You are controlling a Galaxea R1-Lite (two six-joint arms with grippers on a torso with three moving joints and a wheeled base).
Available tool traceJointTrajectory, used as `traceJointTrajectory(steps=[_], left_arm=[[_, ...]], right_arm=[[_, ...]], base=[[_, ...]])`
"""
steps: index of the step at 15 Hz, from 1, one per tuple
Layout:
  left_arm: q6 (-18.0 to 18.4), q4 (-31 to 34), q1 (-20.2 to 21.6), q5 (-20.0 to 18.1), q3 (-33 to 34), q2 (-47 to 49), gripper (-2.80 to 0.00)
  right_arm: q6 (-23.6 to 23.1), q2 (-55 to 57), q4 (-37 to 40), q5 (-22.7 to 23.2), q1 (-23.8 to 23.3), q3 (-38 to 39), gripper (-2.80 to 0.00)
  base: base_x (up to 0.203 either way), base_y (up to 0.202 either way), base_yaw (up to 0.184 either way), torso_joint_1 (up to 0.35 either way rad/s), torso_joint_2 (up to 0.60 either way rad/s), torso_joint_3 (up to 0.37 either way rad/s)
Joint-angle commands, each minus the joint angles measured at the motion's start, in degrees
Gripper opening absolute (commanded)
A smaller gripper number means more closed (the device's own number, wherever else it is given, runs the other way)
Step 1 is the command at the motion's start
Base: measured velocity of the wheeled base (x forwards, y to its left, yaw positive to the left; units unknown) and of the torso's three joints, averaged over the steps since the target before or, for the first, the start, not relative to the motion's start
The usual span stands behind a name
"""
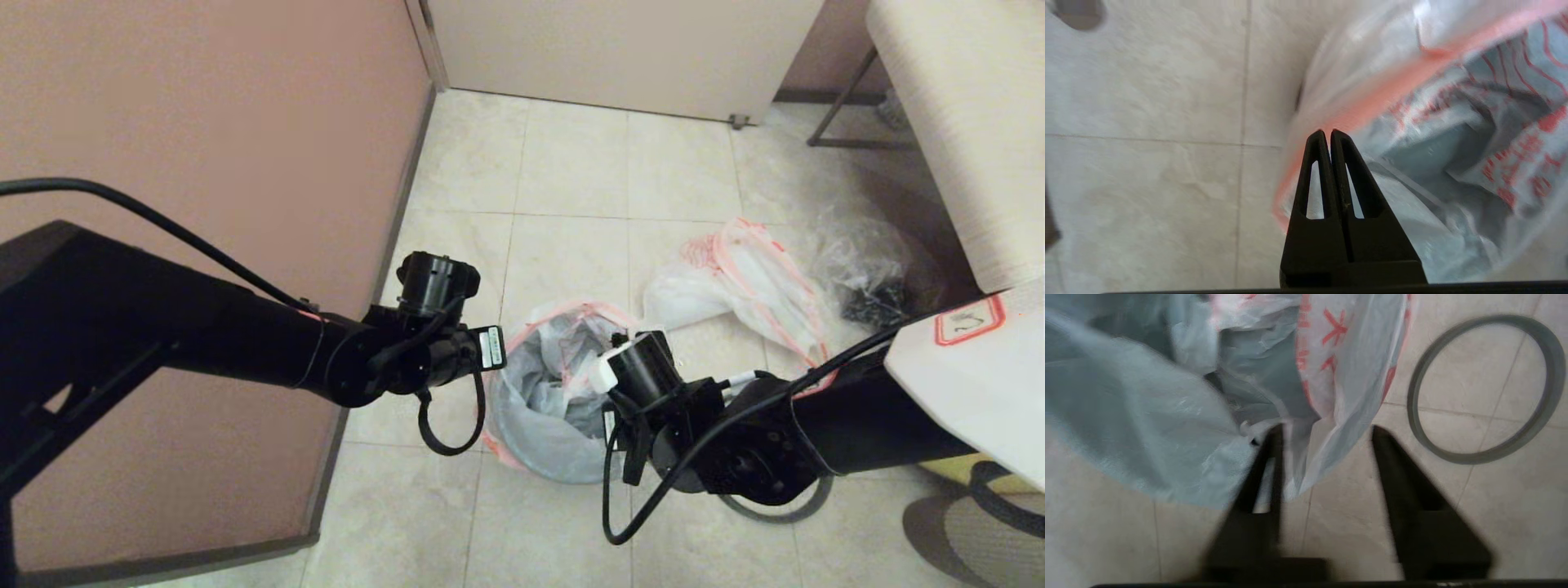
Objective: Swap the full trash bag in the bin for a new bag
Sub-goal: Put the new garbage bag on the trash can
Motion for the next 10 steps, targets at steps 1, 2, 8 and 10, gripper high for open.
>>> traceJointTrajectory(steps=[1, 2, 8, 10], left_arm=[[-0.01, -0.20, 0.35, 0.42, -0.40, -0.19, -2.80], [0.07, -0.20, 0.44, 0.43, -0.72, -0.25, -2.80], [0.17, -0.20, 0.80, 0.78, -1.95, -0.28, -2.80], [0.17, -0.20, 0.88, 0.78, -1.90, -0.28, -2.80]], right_arm=[[1.82, 3.41, 0.08, -0.80, -0.04, -1.44, 0.00], [2.72, 4.52, 0.08, -1.06, -0.49, -2.00, 0.00], [5.84, 9.04, 0.12, -1.50, -2.11, -3.89, 0.00], [6.40, 9.64, 0.00, -1.44, -2.12, -3.97, -2.80]], base=[[0.000, 0.000, 0.000, 0.000, 0.00, 0.000], [0.000, 0.000, 0.000, 0.000, 0.00, 0.000], [0.000, 0.000, 0.000, 0.000, 0.00, 0.000], [0.000, 0.000, 0.000, 0.000, 0.00, 0.000]])
